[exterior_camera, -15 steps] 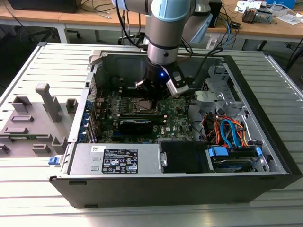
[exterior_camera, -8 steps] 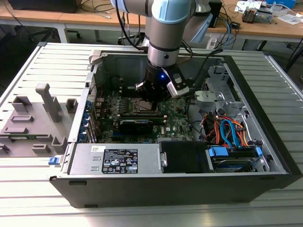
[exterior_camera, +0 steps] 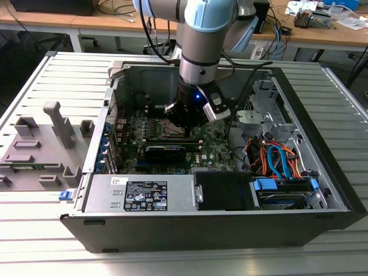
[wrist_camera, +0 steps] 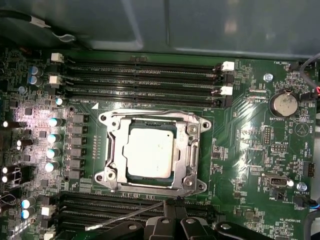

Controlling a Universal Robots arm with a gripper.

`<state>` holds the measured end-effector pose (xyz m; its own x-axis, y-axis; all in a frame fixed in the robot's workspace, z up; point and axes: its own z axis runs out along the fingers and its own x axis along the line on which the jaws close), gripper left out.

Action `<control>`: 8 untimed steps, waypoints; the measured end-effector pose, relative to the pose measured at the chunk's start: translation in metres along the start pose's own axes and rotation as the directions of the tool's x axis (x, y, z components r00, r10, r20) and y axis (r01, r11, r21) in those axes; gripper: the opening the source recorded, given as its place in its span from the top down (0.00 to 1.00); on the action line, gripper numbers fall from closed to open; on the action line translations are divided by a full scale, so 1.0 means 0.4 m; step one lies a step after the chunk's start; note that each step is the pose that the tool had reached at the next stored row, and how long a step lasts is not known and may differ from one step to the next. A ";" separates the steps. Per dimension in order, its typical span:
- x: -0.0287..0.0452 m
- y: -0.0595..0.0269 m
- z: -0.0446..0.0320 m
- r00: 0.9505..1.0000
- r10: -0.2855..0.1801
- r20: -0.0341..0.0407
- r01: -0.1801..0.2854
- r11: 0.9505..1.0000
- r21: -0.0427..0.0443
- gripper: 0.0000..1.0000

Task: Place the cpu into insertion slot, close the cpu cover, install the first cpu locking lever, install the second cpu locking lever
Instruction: 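Install the second cpu locking lever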

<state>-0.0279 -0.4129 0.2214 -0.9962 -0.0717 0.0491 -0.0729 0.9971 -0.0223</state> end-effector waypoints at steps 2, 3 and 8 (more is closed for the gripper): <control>0.001 -0.003 0.000 1.000 0.000 0.000 0.000 1.000 0.000 0.89; 0.003 -0.003 0.001 1.000 0.000 0.000 0.000 1.000 0.000 0.89; 0.019 -0.002 0.005 1.000 0.000 0.000 0.000 1.000 0.000 0.89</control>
<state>-0.0355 -0.4144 0.2199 -0.9962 -0.0718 0.0491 -0.0730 0.9971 -0.0224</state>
